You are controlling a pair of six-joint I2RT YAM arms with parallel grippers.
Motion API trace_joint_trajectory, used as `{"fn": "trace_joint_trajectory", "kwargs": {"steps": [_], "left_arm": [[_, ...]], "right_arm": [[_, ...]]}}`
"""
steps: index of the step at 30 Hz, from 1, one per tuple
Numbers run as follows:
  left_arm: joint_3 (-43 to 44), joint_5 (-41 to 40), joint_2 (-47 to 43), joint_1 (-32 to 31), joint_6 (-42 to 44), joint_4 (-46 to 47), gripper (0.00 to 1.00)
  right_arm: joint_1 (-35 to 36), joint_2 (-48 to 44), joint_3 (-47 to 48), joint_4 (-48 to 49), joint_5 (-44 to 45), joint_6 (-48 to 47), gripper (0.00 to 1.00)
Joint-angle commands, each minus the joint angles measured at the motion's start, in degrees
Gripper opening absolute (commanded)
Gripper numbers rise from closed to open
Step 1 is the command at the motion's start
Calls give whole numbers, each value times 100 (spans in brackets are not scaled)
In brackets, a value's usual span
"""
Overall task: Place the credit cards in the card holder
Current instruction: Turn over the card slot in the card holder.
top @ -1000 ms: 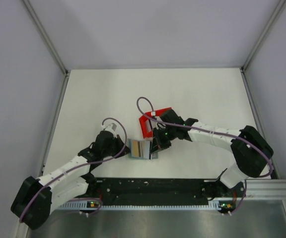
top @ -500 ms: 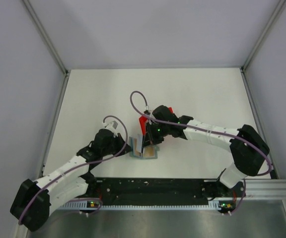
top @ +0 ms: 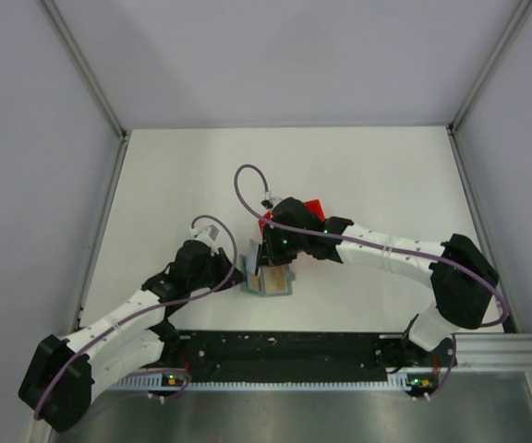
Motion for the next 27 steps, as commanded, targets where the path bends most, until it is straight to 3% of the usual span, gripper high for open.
{"fn": "trace_joint_trajectory", "kwargs": {"steps": [1,27], "left_arm": [[160,-1,-102,-11,48,169,0],[134,-27,-102,-12,66,161,0]], "right_arm": [[99,-32,191,-63,301,-24,0],[204,21,279,-432,652,-138,0]]}}
